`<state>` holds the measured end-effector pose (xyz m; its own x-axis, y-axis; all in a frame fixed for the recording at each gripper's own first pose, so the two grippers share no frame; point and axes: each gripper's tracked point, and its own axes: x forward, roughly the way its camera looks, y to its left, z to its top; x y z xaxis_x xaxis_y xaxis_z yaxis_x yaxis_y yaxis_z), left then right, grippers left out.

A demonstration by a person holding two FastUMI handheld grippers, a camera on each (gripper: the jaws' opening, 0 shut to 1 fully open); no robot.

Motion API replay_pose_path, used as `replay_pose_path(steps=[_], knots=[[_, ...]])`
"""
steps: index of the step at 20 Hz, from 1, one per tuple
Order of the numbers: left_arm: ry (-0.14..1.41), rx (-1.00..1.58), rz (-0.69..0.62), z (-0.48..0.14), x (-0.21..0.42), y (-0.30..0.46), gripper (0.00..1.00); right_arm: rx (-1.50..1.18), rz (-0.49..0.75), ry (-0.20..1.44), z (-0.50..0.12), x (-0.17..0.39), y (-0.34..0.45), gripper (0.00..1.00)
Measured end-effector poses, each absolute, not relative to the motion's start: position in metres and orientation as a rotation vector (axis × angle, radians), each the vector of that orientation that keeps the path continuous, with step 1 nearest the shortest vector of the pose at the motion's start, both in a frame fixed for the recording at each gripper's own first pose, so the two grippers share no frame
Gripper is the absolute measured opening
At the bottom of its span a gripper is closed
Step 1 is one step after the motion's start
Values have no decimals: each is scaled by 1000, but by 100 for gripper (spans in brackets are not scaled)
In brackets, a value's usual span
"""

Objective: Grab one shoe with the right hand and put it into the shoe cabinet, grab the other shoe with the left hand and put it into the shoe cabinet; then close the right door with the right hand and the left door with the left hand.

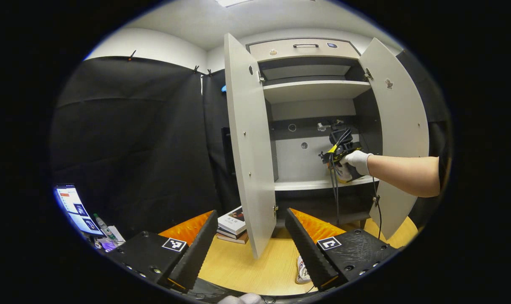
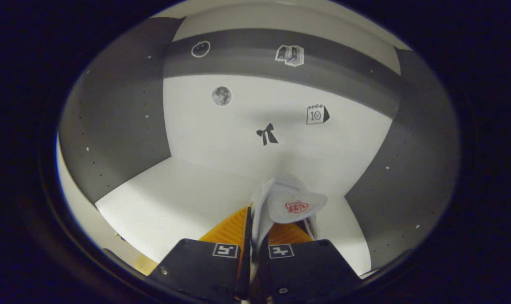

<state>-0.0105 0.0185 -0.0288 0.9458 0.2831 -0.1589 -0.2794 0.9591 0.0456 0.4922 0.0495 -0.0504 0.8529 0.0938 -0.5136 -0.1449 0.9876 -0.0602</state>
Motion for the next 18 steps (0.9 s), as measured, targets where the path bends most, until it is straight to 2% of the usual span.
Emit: replay_pose_path(steps=[1, 3, 4, 7, 9, 10, 11, 14, 15, 16, 18], knots=[[163, 26, 288, -28, -11, 19, 96, -72, 145, 543, -51, 490, 54, 27], [163, 24, 286, -28, -11, 19, 96, -60, 128, 528, -44, 488, 49, 34], [161, 21, 285, -28, -11, 19, 96, -55, 129, 513, -40, 487, 51, 43], [158, 17, 280, -29, -11, 19, 96, -24, 123, 478, -29, 476, 49, 58], [158, 13, 273, -30, -11, 20, 96, 5, 116, 444, -18, 468, 45, 60], [155, 12, 266, -30, -11, 19, 96, 13, 121, 424, -13, 462, 45, 66], [156, 15, 262, -31, -12, 19, 96, 13, 113, 397, -6, 454, 41, 76], [152, 28, 241, -32, -10, 19, 96, -1, 101, 266, 26, 414, 31, 82], [156, 32, 231, -35, -8, 19, 100, -5, 101, 211, 39, 396, 29, 86], [160, 33, 217, -37, -5, 19, 96, -12, 96, 159, 52, 374, 23, 82], [159, 33, 188, -39, 1, 16, 97, 11, 100, 64, 74, 327, 17, 94]])
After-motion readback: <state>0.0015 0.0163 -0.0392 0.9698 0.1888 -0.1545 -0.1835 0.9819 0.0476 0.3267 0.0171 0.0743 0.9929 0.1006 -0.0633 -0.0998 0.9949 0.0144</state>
